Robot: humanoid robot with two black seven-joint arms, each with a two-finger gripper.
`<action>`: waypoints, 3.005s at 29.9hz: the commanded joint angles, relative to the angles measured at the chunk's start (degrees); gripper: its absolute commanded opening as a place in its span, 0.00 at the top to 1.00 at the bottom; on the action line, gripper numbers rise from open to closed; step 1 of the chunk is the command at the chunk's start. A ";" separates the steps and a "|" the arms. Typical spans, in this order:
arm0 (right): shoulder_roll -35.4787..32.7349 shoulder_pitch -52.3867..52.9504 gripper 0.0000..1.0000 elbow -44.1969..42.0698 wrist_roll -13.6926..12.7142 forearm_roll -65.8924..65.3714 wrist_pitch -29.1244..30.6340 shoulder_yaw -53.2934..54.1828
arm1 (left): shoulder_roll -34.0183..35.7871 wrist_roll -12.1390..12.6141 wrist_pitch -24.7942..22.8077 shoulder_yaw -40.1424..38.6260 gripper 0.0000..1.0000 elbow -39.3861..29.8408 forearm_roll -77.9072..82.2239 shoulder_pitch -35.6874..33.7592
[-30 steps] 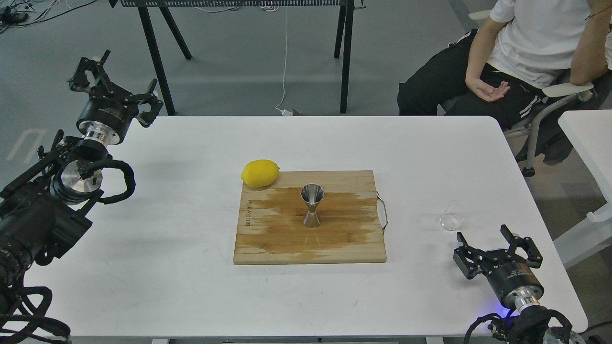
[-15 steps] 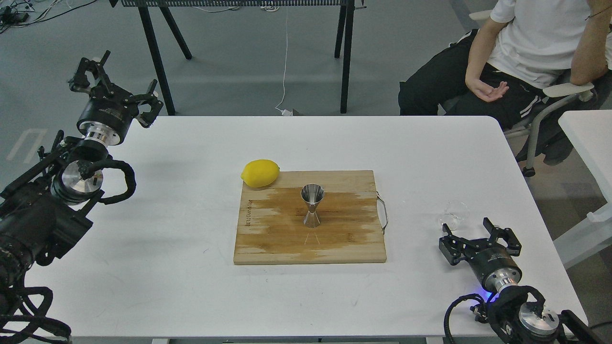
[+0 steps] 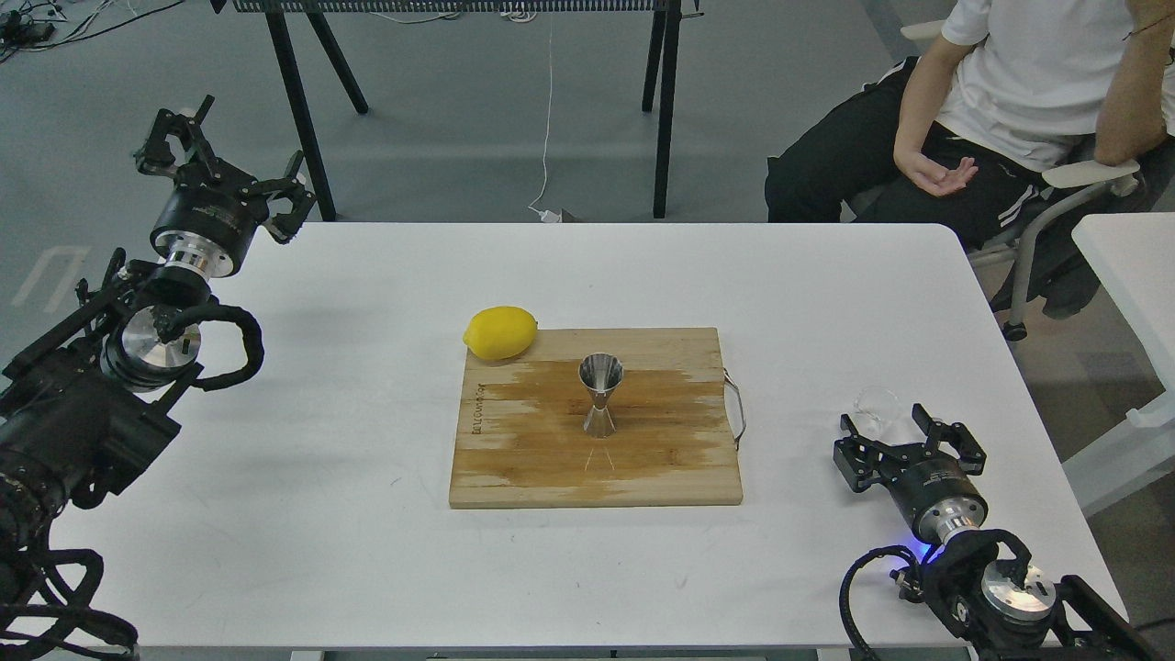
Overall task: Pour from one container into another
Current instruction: 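Reach the right gripper to the small clear glass and grasp it, then lift the clear glass and carry it above the jigger, then tilt the clear glass with the right gripper over the jigger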
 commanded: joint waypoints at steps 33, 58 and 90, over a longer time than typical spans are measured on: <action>-15.30 3.32 0.63 33.70 -1.01 -18.59 -11.73 -11.53 | 2.87 -0.35 0.00 0.09 0.00 -0.51 0.01 0.20; -9.23 18.79 0.63 34.06 -0.92 -35.48 -21.93 -30.26 | 3.49 -0.09 0.00 0.18 0.00 -0.51 0.01 0.29; -10.02 22.66 0.63 35.46 -0.31 -51.13 -23.78 -38.00 | 4.19 -0.09 0.00 0.18 0.00 -0.51 0.01 0.47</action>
